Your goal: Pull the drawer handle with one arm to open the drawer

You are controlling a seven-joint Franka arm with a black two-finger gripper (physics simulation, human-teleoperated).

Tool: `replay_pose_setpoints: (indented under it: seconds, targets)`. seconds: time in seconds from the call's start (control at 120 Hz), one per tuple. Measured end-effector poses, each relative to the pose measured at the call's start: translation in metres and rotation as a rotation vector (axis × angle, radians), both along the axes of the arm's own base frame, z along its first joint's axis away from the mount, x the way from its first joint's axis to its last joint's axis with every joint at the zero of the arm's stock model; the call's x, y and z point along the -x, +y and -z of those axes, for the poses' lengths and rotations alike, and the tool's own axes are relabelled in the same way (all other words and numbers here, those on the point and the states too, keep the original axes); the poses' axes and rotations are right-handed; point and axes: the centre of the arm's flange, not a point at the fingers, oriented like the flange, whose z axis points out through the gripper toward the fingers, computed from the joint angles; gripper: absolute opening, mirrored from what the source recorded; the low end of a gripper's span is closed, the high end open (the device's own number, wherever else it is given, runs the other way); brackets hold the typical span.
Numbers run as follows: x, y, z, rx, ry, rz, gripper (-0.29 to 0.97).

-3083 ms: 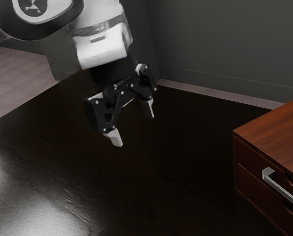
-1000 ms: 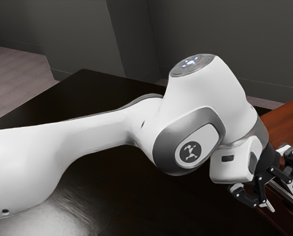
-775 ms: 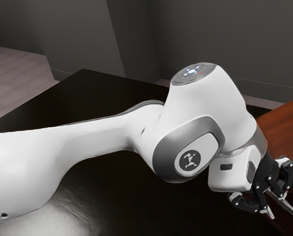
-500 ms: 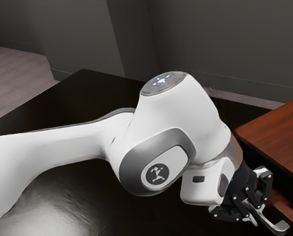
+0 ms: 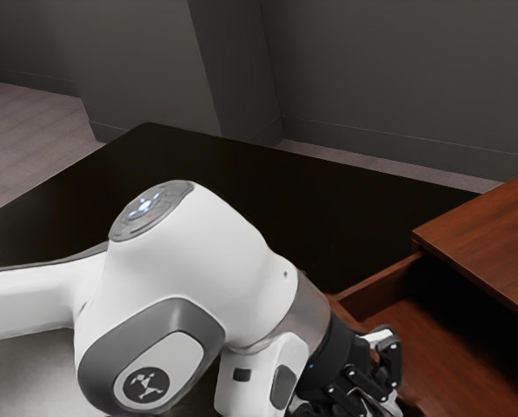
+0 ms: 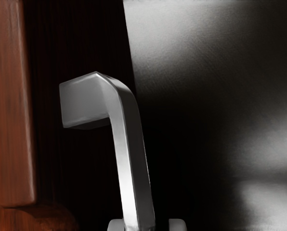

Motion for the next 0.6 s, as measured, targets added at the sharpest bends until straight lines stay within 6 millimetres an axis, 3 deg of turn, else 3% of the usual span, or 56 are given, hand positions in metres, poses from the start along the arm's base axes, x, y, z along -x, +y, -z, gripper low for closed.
replay_pose_setpoints:
  seconds: [0.417,0.6]
  targets:
    - [0.027,0.002,0.004,0.013,-0.016,0.019,-0.04]
    - [0.027,0.0,0.007,0.01,-0.011,0.021,-0.02]
